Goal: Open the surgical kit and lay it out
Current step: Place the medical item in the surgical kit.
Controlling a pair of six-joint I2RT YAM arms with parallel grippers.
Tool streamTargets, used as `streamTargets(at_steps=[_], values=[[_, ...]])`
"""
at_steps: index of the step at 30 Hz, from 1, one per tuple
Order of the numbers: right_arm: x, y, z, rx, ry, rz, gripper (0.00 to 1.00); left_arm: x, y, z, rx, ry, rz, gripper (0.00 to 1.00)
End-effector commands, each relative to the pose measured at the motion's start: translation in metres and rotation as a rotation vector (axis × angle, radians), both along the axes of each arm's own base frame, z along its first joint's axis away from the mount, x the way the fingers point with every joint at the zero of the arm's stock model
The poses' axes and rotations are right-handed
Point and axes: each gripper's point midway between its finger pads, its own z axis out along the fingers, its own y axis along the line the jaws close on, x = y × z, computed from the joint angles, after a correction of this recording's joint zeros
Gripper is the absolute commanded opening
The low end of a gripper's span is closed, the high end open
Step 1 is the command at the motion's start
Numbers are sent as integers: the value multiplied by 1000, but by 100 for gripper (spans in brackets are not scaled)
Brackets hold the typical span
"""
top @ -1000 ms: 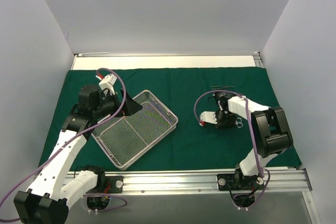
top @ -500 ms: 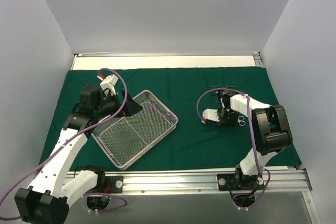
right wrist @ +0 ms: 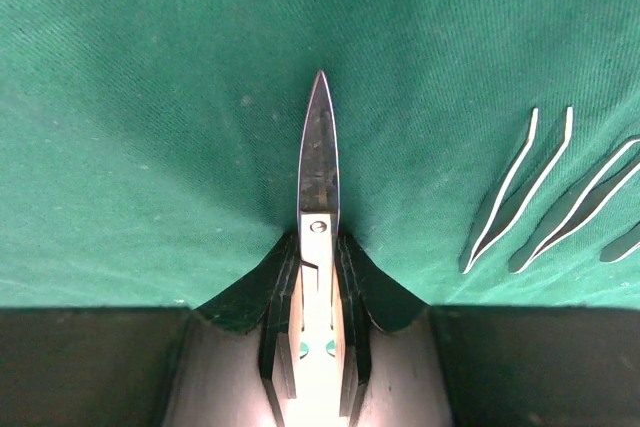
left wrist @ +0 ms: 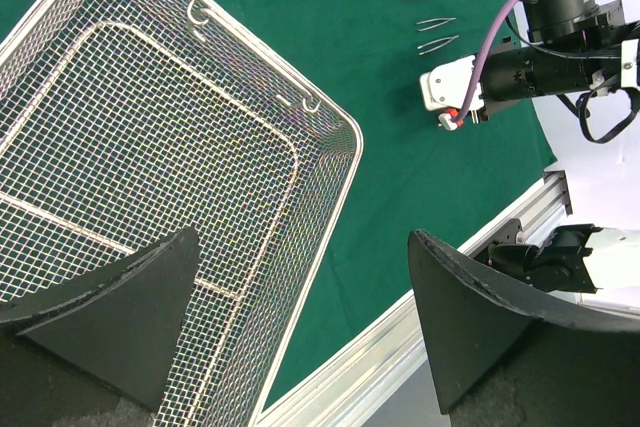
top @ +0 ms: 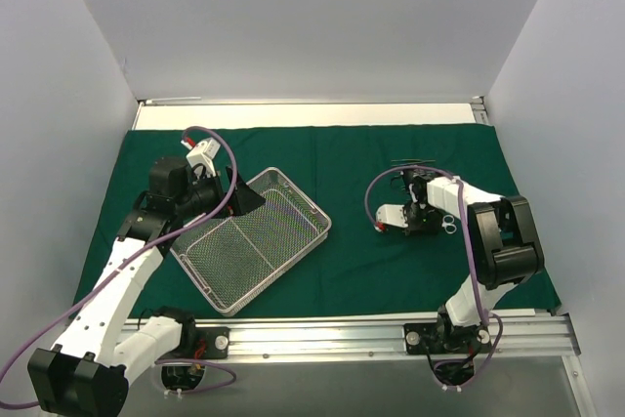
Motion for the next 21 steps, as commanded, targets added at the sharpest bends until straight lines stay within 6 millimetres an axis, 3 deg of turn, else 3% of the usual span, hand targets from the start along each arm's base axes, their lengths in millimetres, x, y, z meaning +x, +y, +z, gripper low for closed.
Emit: streamTargets(at_steps=[1, 12, 16, 21], values=[[-21, 1, -12, 6, 77, 11, 15, 4, -4, 13, -21, -50, -24, 94], [-23, 5, -13, 18, 71, 11, 31, 2, -4, 12, -34, -46, -25, 94], [-24, 7, -10, 29, 58, 7, 31, 1, -4, 12, -40, -44, -28, 94], [-15, 11, 4, 47, 6, -13, 34, 2, -6, 12, -49, -41, -36, 94]])
